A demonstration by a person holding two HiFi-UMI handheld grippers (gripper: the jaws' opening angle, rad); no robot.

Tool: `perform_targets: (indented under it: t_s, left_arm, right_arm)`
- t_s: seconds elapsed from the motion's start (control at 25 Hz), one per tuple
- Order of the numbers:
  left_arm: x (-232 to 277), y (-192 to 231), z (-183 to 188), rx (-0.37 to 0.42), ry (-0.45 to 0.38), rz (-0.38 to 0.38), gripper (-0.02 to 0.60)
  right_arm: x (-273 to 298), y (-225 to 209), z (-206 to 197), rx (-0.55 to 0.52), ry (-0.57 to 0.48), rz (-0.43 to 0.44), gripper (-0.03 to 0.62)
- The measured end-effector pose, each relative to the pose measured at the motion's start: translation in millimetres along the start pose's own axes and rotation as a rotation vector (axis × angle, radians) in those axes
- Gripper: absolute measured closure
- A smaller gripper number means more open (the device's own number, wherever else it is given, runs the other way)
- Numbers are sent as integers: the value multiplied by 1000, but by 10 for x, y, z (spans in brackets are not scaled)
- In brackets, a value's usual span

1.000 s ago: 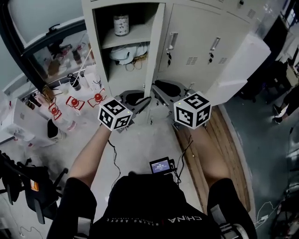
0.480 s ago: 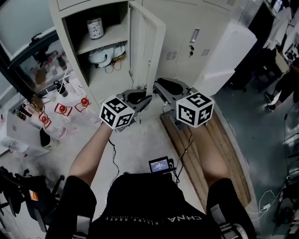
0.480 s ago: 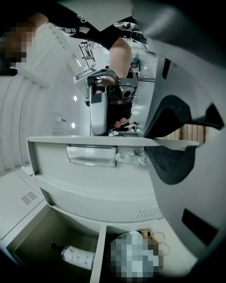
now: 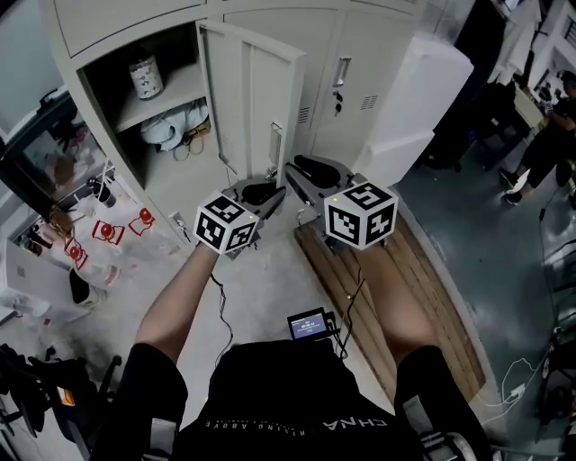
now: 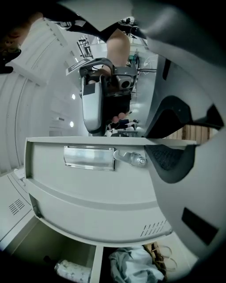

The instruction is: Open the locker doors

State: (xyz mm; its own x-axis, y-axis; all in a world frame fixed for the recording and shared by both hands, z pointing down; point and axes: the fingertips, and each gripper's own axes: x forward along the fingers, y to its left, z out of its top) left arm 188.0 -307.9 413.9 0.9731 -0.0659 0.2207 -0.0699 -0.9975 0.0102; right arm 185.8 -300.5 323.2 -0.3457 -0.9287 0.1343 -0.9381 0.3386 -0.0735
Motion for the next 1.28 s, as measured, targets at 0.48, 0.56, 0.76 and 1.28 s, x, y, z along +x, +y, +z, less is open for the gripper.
perform_targets:
  t_s: [0.48, 0.56, 0.76, 1.28]
  left_arm:
    - [389, 54, 83, 19, -1, 15, 525]
    - [385, 55, 86, 32, 4, 10, 525]
    - [324, 43, 84, 58, 12, 7, 525]
    - [213, 59, -32, 57, 30, 1, 525]
  right_arm:
    - [131, -407, -42, -10, 8, -76, 466]
    - [144, -400, -28, -20, 5, -62, 475]
    - [163, -386, -17, -22, -5, -56, 479]
    - [-240, -276, 405, 11, -193, -109, 477]
